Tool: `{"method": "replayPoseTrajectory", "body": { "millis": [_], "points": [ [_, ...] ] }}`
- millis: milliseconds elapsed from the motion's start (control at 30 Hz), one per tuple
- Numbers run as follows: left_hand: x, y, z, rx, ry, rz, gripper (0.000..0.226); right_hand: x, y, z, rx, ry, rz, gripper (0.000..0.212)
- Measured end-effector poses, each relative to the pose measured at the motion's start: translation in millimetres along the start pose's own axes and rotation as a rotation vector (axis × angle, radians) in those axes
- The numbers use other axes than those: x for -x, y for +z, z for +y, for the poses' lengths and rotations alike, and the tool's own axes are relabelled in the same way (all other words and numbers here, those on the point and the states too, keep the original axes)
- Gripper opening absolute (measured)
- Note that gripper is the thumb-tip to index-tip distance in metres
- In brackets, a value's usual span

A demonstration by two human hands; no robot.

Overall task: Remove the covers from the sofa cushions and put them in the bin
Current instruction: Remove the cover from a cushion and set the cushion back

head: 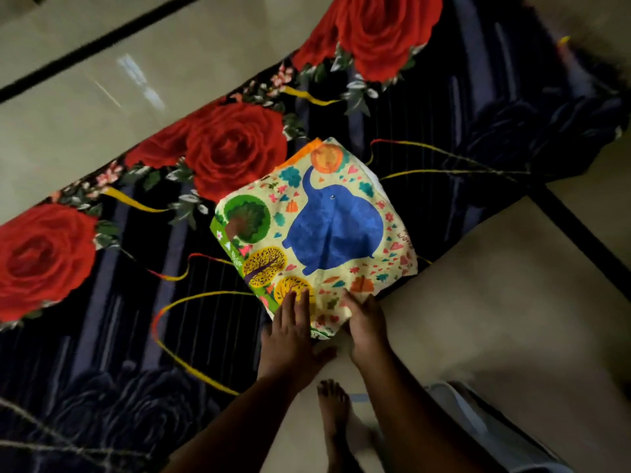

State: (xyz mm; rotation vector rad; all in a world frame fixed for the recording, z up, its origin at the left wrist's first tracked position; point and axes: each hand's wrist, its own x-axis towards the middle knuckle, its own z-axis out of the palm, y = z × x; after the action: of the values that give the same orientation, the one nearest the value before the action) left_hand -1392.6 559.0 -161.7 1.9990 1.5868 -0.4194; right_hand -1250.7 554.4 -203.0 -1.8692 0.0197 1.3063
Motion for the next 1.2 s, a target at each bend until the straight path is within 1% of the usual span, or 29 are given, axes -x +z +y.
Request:
{"method": "replayPoseTrajectory", "body": {
  "millis": [33,67,100,167,233,267,300,367,400,467,500,533,600,633,667,700,733,767,800,833,867,900,933,967,1033,1067,1100,1133,1200],
  "points": [
    [-0.1,-12.6,9.1,-0.016,0.04,0.019,0.119,16.7,0.4,-10.1,-0.106,-0.006,-0.089,0.025],
    [1.5,-28.6,20.1,-0.014,0.077,0.036,0.116,32.9,-1.1,-23.2,-0.152,-0.019,-0.156,0.024],
    [0.6,-42.0,27.7,0.002,0.11,0.058,0.107,46.4,-2.6,-35.5,-0.153,-0.045,-0.199,0.024],
    [8.0,-79.2,43.0,0.089,0.15,0.118,0.078,78.3,-11.4,-63.6,-0.19,-0.088,-0.276,0.023],
    [20.8,-121.0,53.2,0.26,0.165,0.156,0.05,106.5,-24.0,-90.2,-0.261,-0.11,-0.329,0.019],
    [28.1,-139.9,56.5,0.382,0.161,0.127,0.036,119.4,-30.8,-100.0,-0.33,-0.109,-0.325,0.019],
    [36.6,-157.5,60.3,0.548,0.18,0.076,0.028,133.4,-38.2,-110.5,-0.373,-0.113,-0.298,0.024],
    [68.8,-197.4,70.6,0.831,0.273,-0.039,0.023,166.2,-57.3,-122.0,-0.333,-0.231,-0.145,0.049],
    [89.4,-216.4,73.8,0.894,0.325,-0.1,0.022,187.5,-69.1,-121.4,-0.272,-0.362,-0.094,0.056],
    [116.7,-237.3,73.5,0.92,0.359,-0.198,0.023,224.8,-83.8,-117.3,-0.014,-0.66,0.083,0.055],
    [135.5,-249.4,74.3,0.922,0.37,-0.238,0.019,247.5,-91.5,-113.9,0.092,-0.786,0.188,0.055],
    [146.4,-256.0,73.0,0.941,0.366,-0.274,0.015,264.8,-99.8,-111.1,0.153,-0.847,0.27,0.057],
    [177.2,-268.7,79.9,0.95,0.415,-0.341,0.02,308.3,-123.2,-96.6,0.166,-0.943,0.49,0.063],
    [192.9,-275.2,85.7,0.96,0.449,-0.353,0.027,322.9,-134.8,-87.2,0.184,-0.95,0.62,0.069],
    [215.5,-280.9,93.5,0.984,0.45,-0.434,0.034,344.4,-150.4,-75.1,0.242,-0.924,0.752,0.078],
    [233.8,-284.6,99.8,1.017,0.425,-0.528,0.037,358.9,-163.7,-66.4,0.327,-0.855,0.835,0.086],
    [257.4,-285.7,106.0,1.008,0.424,-0.632,0.033,378.5,-177.3,-55.3,0.419,-0.789,0.866,0.088],
    [272.9,-284.5,112.2,0.999,0.434,-0.709,0.024,395.5,-186.5,-50.1,0.48,-0.775,0.826,0.079],
    [284.5,-283.0,119.1,0.978,0.466,-0.745,0.018,408.0,-196.0,-43.1,0.483,-0.83,0.757,0.061],
    [301.8,-280.2,127.3,0.946,0.522,-0.782,0.016,429.5,-207.9,-31.8,0.425,-0.89,0.701,0.04],
    [314.1,-278.1,134.1,0.918,0.564,-0.827,0.018,446.9,-216.3,-23.9,0.334,-0.905,0.654,0.02],
    [332.4,-274.3,144.5,0.879,0.612,-0.887,0.02,469.5,-228.2,-12.7,0.246,-0.881,0.64,0.006],
    [344.6,-270.6,153.2,0.844,0.675,-0.92,0.022,486.9,-237.8,-3.6,0.186,-0.862,0.623,0.007],
    [357.9,-265.4,161.6,0.787,0.762,-0.947,0.026,501.2,-246.5,7.3,0.138,-0.861,0.602,0.018],
    [399.1,-249.6,179.8,0.585,0.959,-0.991,0.031,530.4,-264.3,35.5,0.073,-0.89,0.567,0.058],
    [427.1,-238.4,189.5,0.474,1.027,-1.023,0.023,545.3,-273.1,49.9,0.05,-0.915,0.562,0.075],
    [448.1,-228.5,199.1,0.392,1.074,-1.047,0.014,558.1,-279.6,60.3,0.03,-0.943,0.558,0.083],
    [467.2,-219.6,209.0,0.325,1.111,-1.057,0.011,568.4,-287.4,72.9,0.025,-0.955,0.563,0.081],
    [505.7,-197.4,232.2,0.271,1.152,-1.038,0.017,596.2,-314.0,105.5,0.1,-0.941,0.646,0.058]
  ]
}}
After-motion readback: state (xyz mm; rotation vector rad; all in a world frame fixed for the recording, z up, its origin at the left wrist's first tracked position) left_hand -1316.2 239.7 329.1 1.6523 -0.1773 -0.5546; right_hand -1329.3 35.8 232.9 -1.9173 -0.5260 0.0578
